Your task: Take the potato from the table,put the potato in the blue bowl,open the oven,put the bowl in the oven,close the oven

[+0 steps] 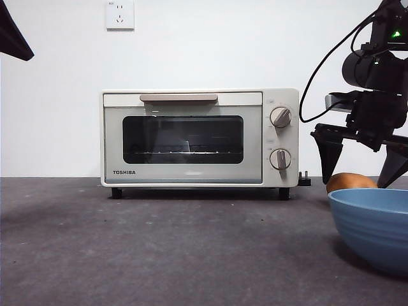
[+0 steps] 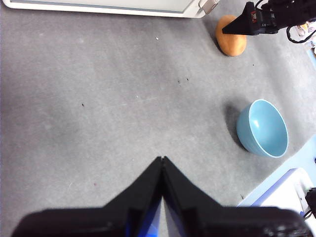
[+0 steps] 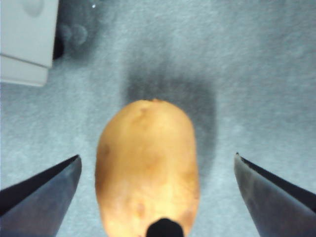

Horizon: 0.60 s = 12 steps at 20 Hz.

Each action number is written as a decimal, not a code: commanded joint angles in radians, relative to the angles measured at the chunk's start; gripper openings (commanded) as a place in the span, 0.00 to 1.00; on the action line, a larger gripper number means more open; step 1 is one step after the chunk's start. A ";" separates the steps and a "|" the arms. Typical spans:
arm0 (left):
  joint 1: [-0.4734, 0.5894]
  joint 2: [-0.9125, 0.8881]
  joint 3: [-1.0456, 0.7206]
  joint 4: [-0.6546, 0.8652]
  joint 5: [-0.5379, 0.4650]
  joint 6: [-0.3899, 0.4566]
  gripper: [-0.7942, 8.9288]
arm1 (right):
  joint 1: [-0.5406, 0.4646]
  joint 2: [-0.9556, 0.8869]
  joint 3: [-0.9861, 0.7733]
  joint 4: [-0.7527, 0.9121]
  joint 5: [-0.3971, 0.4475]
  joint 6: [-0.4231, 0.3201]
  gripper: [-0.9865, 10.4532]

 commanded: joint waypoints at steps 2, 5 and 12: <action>-0.001 0.002 0.000 0.009 0.003 0.014 0.08 | 0.002 0.028 0.001 0.000 -0.006 -0.007 0.79; -0.001 0.002 0.000 0.010 0.003 0.014 0.08 | 0.002 0.032 0.001 -0.010 -0.006 -0.005 0.61; -0.001 0.002 0.000 0.006 0.003 0.014 0.08 | 0.002 0.029 0.003 -0.022 -0.039 -0.003 0.09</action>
